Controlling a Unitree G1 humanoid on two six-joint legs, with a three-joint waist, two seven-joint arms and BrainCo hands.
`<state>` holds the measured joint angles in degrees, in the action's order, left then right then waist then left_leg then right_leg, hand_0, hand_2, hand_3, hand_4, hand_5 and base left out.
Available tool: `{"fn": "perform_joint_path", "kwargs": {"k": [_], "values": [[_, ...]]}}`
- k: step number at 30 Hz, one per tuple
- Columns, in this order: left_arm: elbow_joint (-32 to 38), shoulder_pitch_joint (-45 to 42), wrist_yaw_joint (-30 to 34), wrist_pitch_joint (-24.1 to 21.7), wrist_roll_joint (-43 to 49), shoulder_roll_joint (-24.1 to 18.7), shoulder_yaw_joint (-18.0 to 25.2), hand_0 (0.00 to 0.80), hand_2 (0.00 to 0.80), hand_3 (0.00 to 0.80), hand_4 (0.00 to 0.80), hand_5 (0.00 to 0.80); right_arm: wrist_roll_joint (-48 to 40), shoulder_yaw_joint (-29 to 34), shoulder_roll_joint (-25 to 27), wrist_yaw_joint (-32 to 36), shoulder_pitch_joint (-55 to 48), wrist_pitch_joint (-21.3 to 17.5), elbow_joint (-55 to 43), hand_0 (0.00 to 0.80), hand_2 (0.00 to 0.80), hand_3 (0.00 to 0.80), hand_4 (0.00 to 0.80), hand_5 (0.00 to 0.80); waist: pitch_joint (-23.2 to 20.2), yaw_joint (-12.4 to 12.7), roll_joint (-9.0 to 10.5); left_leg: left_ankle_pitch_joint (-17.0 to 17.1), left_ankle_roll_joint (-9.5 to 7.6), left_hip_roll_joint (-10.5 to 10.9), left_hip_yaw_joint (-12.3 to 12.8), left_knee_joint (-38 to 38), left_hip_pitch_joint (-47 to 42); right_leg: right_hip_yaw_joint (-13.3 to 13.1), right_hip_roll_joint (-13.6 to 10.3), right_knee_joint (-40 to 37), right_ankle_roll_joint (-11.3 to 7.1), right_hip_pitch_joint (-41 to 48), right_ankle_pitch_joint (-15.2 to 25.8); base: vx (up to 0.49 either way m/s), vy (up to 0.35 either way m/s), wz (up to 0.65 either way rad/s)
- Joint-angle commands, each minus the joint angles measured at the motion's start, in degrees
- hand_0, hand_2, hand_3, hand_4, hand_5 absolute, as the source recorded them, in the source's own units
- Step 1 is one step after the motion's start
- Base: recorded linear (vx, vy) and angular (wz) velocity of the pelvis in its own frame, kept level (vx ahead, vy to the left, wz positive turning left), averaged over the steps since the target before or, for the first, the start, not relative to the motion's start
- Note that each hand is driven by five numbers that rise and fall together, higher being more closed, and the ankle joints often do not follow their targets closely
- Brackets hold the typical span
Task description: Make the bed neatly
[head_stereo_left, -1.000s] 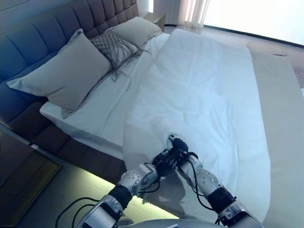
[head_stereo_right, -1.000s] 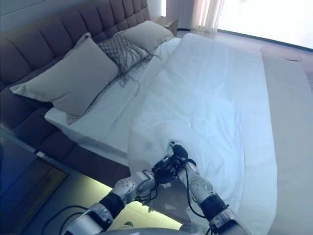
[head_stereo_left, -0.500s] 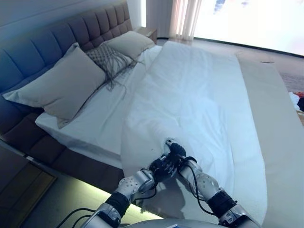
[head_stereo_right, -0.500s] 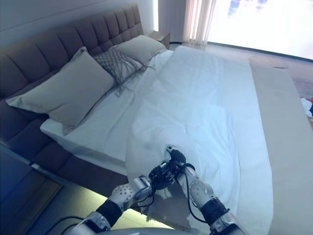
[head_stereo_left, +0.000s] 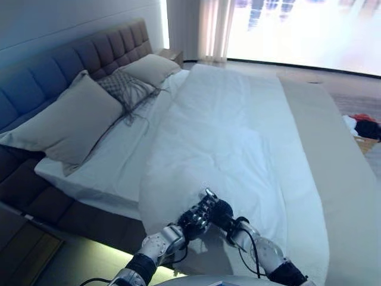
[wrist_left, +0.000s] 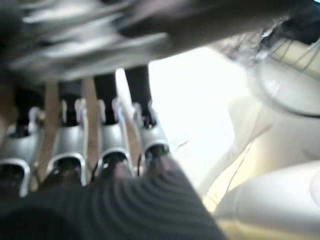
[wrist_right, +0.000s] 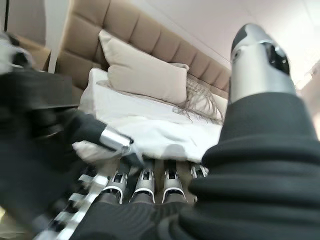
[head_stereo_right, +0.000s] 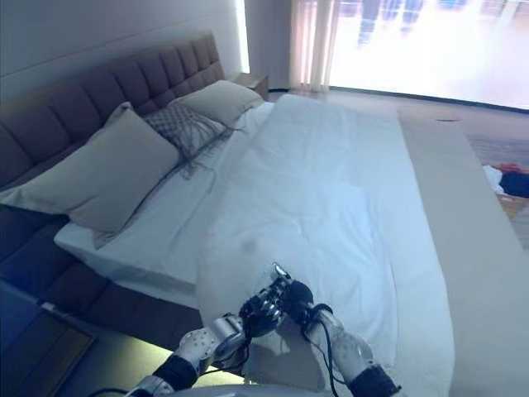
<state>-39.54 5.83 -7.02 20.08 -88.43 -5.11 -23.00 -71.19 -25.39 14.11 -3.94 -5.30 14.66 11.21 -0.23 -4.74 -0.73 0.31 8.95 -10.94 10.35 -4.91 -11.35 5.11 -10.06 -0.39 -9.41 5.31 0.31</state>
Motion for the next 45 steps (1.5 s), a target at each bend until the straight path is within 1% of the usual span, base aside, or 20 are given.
{"fn": "perform_joint_path", "kwargs": {"k": [1, 5, 10, 15, 18, 20, 24, 26, 28, 30, 31, 32, 33, 35, 37, 40, 43, 45], "values": [[-2.0, 6.0, 3.4, -6.4, -0.7, -3.4, 8.2, 0.8, 0.8, 0.8, 0.8, 0.8, -2.3, 4.0, 3.1, 2.0, -5.1, -1.0, -1.1, 0.0, 0.0, 0.0, 0.0, 0.0, 0.2, -1.5, 0.65, 3.7, -1.18, -4.4, -0.5, 3.4, 5.1, 0.2, -4.1, -0.2, -1.39, -2.7, 4.4, -0.108, 0.0, -0.14], [-1.8, 6.1, 3.6, -7.3, 0.1, -6.9, 11.1, 0.8, 0.8, 0.8, 0.8, 0.8, -4.0, 7.7, 4.9, 3.9, -8.1, -2.5, 1.7, 0.0, 0.0, 0.0, 0.0, 0.0, 0.5, -2.6, 0.72, 4.2, -1.21, -4.3, -0.3, 2.4, 5.3, -0.3, -3.7, -0.5, -1.37, -3.2, 4.4, -0.111, -0.012, -0.11], [-4.0, 7.2, 4.1, -7.6, 0.6, -10.6, 14.6, 0.8, 0.8, 0.8, 0.8, 0.8, -4.9, 9.7, 6.3, 6.7, -7.9, -3.9, 4.3, 0.0, 0.0, 0.0, 0.0, 0.0, 0.9, -3.1, 0.7, 4.3, -0.94, -4.4, -0.8, 2.7, 5.7, -0.6, -3.2, 0.5, -0.88, -3.8, 3.9, -0.074, -0.011, -0.1], [-4.7, 6.5, 4.0, -8.5, 6.0, -13.8, 17.5, 0.8, 0.8, 0.8, 0.8, 0.8, -3.3, 10.4, 7.7, 6.9, -7.2, -5.5, 4.2, 0.0, 0.0, 0.0, 0.0, 0.0, 1.1, -2.5, 0.6, 4.4, -0.72, -4.2, -1.5, 2.9, 6.0, -0.5, -2.8, 0.4, -0.52, -3.6, 3.6, -0.026, -0.005, -0.08], [-6.3, 5.1, 4.1, -8.7, 9.2, -16.1, 20.4, 0.8, 0.8, 0.8, 0.8, 0.8, -2.5, 11.6, 8.5, 7.6, -7.9, -5.0, 4.0, 0.0, 0.0, 0.0, 0.0, 0.0, 0.9, -2.0, 0.47, 4.6, -0.4, -4.3, -1.8, 2.7, 6.1, -0.1, -2.6, -0.5, -0.45, -3.3, 3.7, 0.0, 0.0, 0.0], [-7.8, 4.8, 4.3, -10.0, 12.4, -17.5, 21.9, 0.8, 0.8, 0.8, 0.8, 0.8, -2.2, 12.1, 9.1, 7.7, -8.1, -4.8, 3.7, 0.0, 0.0, 0.0, 0.0, 0.0, 0.8, -1.8, 0.41, 4.8, -0.21, -4.4, -1.9, 2.5, 6.3, 0.2, -2.4, -1.1, -0.44, -3.1, 3.8, 0.0, 0.0, 0.0], [-10.4, 4.2, 4.9, -10.8, 16.6, -20.8, 25.5, 0.8, 0.8, 0.8, 0.8, 0.8, -2.1, 13.3, 9.7, 8.5, -8.3, -5.3, 2.6, 0.0, 0.0, 0.0, 0.0, 0.0, 0.9, -1.3, 0.27, 4.7, 0.14, -4.6, -2.5, 2.8, 6.8, 0.6, -2.1, -1.9, -0.44, -3.0, 4.0, -0.012, 0.05, 0.06], [-12.4, 3.6, 6.8, -11.6, 17.7, -23.2, 28.0, 0.8, 0.8, 0.8, 0.8, 0.8, -1.4, 13.8, 9.9, 9.7, -8.7, -5.4, 2.1, 0.0, 0.0, 0.0, 0.0, 0.0, 0.9, -1.3, 0.18, 4.5, 0.22, -4.7, -2.7, 3.1, 6.7, 0.4, -2.1, -2.2, -0.44, -2.7, 4.0, 0.008, 0.083, 0.04], [-14.5, 3.2, 8.7, -11.6, 18.9, -25.9, 30.9, 0.8, 0.8, 0.8, 0.8, 0.8, -0.4, 14.6, 9.8, 11.7, -8.9, -5.5, 2.6, 0.0, 0.0, 0.0, 0.0, 0.0, 0.8, -1.2, -0.02, 4.0, 0.06, -4.5, -2.9, 3.5, 6.5, 0.2, -2.1, -2.1, -0.5, -2.6, 3.8, 0.013, 0.102, 0.0], [-15.8, 2.5, 9.8, -11.0, 21.2, -28.4, 33.3, 0.8, 0.8, 0.8, 0.8, 0.8, 1.0, 14.9, 9.7, 13.5, -8.9, -6.2, 3.5, 0.0, 0.0, 0.0, 0.0, 0.0, 0.7, -0.9, -0.16, 3.5, 0.03, -4.3, -4.0, 4.1, 6.5, -0.6, -2.3, -1.7, -0.62, -2.6, 3.4, 0.011, 0.103, -0.05], [-16.9, 2.3, 10.6, -10.7, 22.5, -29.7, 34.5, 0.8, 0.8, 0.8, 0.8, 0.8, 2.5, 15.0, 9.7, 13.9, -8.9, -6.9, 4.0, 0.0, 0.0, 0.0, 0.0, 0.0, 0.8, -0.6, -0.29, 3.5, 0.13, -4.3, -5.0, 4.6, 6.6, -1.2, -2.4, -1.3, -0.72, -2.7, 3.2, 0.007, 0.117, -0.08], [-18.2, 2.1, 11.5, -10.7, 24.3, -30.8, 35.5, 0.8, 0.8, 0.8, 0.8, 0.8, 4.2, 15.0, 9.8, 13.8, -8.6, -7.8, 5.0, 0.0, 0.0, 0.0, 0.0, 0.0, 0.8, -0.4, -0.39, 3.4, 0.2, -4.4, -6.1, 5.0, 6.6, -1.7, -2.6, -1.1, -0.85, -2.7, 3.1, 0.005, 0.145, -0.11], [-19.7, 2.1, 12.4, -10.1, 25.3, -32.1, 36.8, 0.8, 0.8, 0.8, 0.8, 0.8, 4.7, 15.0, 9.9, 13.3, -8.3, -8.3, 6.3, 0.0, 0.0, 0.0, 0.0, 0.0, 0.9, -0.3, -0.6, 3.2, 0.27, -4.4, -6.4, 5.1, 6.5, -1.8, -2.8, -0.9, -0.98, -2.7, 2.9, 0.001, 0.172, -0.12], [-23.9, 2.5, 14.5, -9.8, 27.0, -34.0, 38.3, 0.8, 0.8, 0.8, 0.8, 0.8, 3.7, 15.6, 9.7, 12.8, -7.8, -8.6, 9.0, 0.0, 0.0, 0.0, 0.0, 0.0, 1.0, -0.5, -1.06, 2.5, 0.17, -4.3, -5.9, 5.4, 6.3, -1.8, -3.6, -0.6, -1.36, -2.7, 2.9, -0.008, 0.197, -0.1], [-26.8, 3.1, 14.7, -9.6, 29.6, -36.5, 40.0, 0.8, 0.8, 0.8, 0.8, 0.8, 4.2, 17.5, 9.8, 12.8, -7.0, -8.2, 12.0, 0.0, 0.0, 0.0, 0.0, 0.0, 1.1, -0.9, -1.5, 1.6, -0.03, -3.8, -5.5, 6.3, 6.3, -1.9, -4.7, 0.0, -1.85, -2.7, 2.7, -0.001, 0.255, -0.06], [-30.5, 3.4, 16.3, -9.1, 30.4, -40.9, 42.7, 0.8, 0.8, 0.8, 0.8, 0.8, 4.8, 19.6, 10.2, 14.0, -7.4, -8.0, 14.1, 0.0, 0.0, 0.0, 0.0, 0.0, 1.3, -1.3, -1.77, 0.9, -0.74, -2.4, -5.7, 6.6, 6.2, -2.3, -6.5, 1.2, -2.79, -2.9, 2.7, 0.014, 0.243, -0.03], [-31.9, 4.5, 16.4, -9.0, 31.2, -44.4, 44.0, 0.8, 0.8, 0.8, 0.8, 0.8, 4.6, 21.5, 9.9, 15.4, -8.4, -8.1, 15.2, 0.0, 0.0, 0.0, 0.0, 0.0, 1.6, -1.7, -1.65, 0.3, -1.41, -1.1, -5.7, 7.1, 6.4, -2.1, -8.4, 1.9, -3.63, -3.2, 3.2, 0.0, 0.229, -0.01], [-32.3, 5.5, 17.0, -8.2, 33.1, -46.9, 44.9, 0.8, 0.8, 0.8, 0.8, 0.8, 3.5, 22.5, 9.5, 16.9, -8.6, -7.6, 16.1, 0.0, 0.0, 0.0, 0.0, 0.0, 1.7, -1.7, -1.44, -0.4, -1.71, -0.3, -5.6, 7.4, 6.5, -1.8, -9.7, 1.8, -3.93, -3.4, 4.3, -0.001, 0.203, 0.01]]}}
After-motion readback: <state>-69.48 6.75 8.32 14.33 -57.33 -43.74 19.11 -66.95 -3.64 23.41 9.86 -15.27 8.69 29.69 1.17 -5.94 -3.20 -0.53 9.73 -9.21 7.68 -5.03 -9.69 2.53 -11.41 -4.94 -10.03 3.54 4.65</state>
